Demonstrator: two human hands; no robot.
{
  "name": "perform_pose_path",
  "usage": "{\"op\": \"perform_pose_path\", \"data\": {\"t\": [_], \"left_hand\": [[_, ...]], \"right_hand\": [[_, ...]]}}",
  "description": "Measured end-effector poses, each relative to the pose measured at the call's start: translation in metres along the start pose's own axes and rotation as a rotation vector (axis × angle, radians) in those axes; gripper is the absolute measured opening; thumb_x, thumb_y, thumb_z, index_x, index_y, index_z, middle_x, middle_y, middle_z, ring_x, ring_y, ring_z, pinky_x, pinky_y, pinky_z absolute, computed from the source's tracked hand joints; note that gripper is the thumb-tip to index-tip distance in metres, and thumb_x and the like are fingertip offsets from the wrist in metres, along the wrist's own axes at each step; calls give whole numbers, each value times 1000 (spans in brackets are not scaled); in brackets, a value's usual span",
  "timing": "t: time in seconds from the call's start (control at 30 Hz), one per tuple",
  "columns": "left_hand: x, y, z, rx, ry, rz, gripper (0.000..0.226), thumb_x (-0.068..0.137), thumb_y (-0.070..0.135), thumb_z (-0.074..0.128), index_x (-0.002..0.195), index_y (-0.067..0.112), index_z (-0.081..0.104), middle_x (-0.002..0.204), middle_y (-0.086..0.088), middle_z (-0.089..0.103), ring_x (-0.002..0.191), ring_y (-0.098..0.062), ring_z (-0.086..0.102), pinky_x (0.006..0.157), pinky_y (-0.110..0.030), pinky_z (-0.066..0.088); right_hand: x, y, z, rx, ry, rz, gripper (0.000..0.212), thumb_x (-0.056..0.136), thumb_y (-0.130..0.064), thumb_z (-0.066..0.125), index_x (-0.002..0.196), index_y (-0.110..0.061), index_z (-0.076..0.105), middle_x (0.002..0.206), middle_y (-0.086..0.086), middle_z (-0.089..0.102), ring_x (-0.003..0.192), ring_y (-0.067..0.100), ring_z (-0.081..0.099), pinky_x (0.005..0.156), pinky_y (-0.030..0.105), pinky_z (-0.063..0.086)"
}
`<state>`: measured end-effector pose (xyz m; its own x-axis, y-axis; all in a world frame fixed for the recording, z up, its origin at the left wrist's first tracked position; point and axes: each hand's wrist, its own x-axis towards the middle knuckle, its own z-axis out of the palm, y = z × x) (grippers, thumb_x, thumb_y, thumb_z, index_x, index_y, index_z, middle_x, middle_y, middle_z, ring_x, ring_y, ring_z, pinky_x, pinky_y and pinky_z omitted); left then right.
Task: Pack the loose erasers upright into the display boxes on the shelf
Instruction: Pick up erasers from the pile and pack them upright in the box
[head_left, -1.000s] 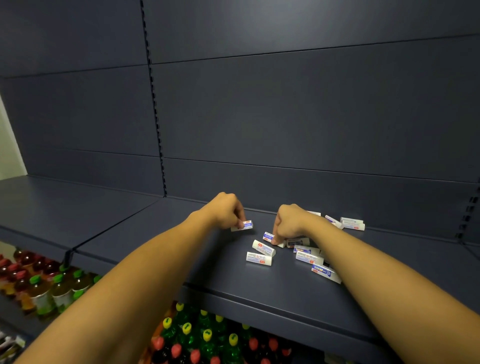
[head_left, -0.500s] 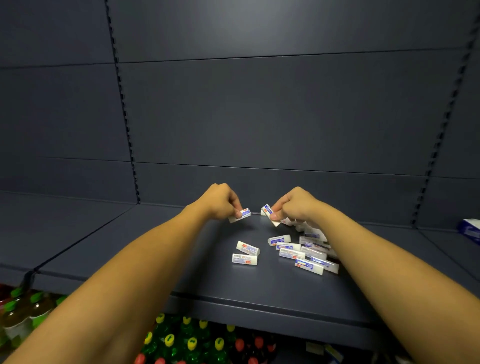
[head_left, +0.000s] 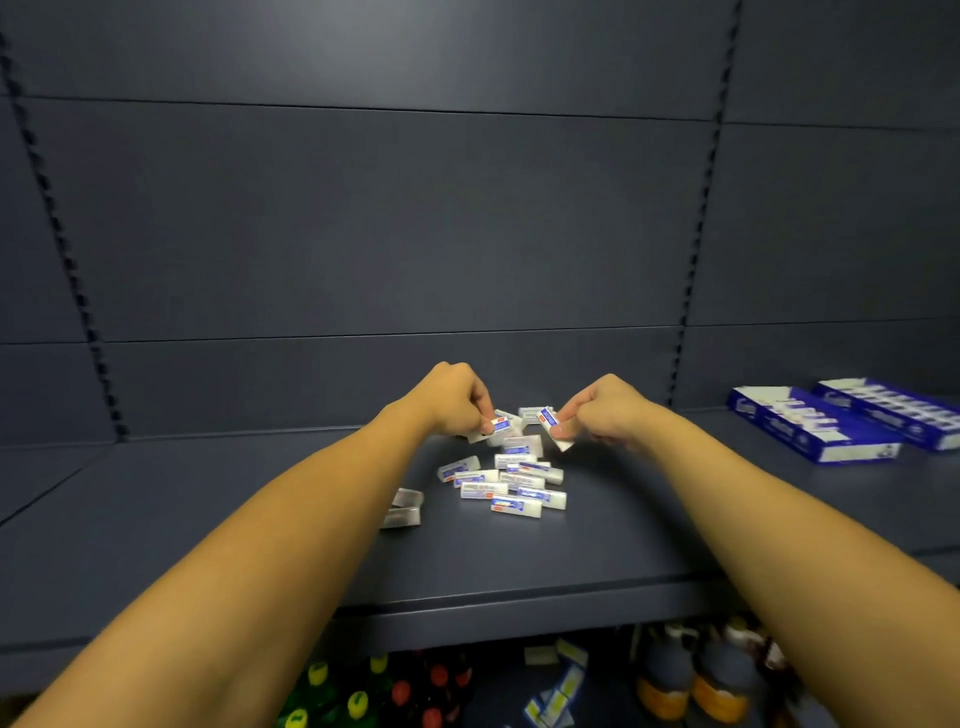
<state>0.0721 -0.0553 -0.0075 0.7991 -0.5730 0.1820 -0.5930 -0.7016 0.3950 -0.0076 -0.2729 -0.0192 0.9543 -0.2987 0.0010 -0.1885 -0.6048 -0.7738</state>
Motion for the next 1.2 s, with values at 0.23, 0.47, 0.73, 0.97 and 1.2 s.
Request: {"op": "perform_pose_path", "data": {"t": [0.23, 0.47, 0.73, 0.97, 1.2], "left_hand": [[19, 69, 24, 9, -32, 78, 2, 81, 15, 81, 82, 16, 80, 78, 6, 72, 84, -12, 67, 71, -23, 49], [36, 158, 59, 49, -36, 127, 3, 81, 15, 81, 84, 16, 80, 80, 4, 71, 81, -11, 64, 74, -25, 49], [53, 248, 116, 108, -10, 109, 4, 77, 18, 81, 76, 21, 78, 81, 3, 71, 82, -16, 67, 79, -40, 60], [77, 288, 145, 88, 5, 40, 3, 78, 20, 80, 78, 22, 78, 88, 1, 73, 86, -19, 68, 81, -42, 61], [126, 305, 151, 55, 35, 31, 6, 78, 23, 82, 75, 25, 77, 85, 4, 74, 85, -15, 69, 84, -40, 60]], "right_hand": [[-25, 42, -66, -18, 60, 52, 12, 64, -17, 86, 75, -21, 82, 91, 15, 75, 65, 22, 46, 52, 27, 41], [-53, 94, -135, -18, 108, 66, 9, 69, -13, 83, 78, -17, 82, 67, 7, 64, 58, 20, 43, 47, 22, 34], [-71, 157, -213, -137, 210, 76, 15, 70, -16, 81, 84, -10, 80, 82, 8, 69, 69, 17, 56, 66, 29, 51], [-56, 194, -253, -235, 215, 28, 22, 76, -18, 79, 95, -7, 79, 103, 6, 74, 100, 23, 63, 88, 38, 55], [-25, 218, -278, -21, 318, 45, 13, 80, -10, 79, 93, -7, 79, 108, 7, 74, 96, 20, 62, 78, 35, 51]]}}
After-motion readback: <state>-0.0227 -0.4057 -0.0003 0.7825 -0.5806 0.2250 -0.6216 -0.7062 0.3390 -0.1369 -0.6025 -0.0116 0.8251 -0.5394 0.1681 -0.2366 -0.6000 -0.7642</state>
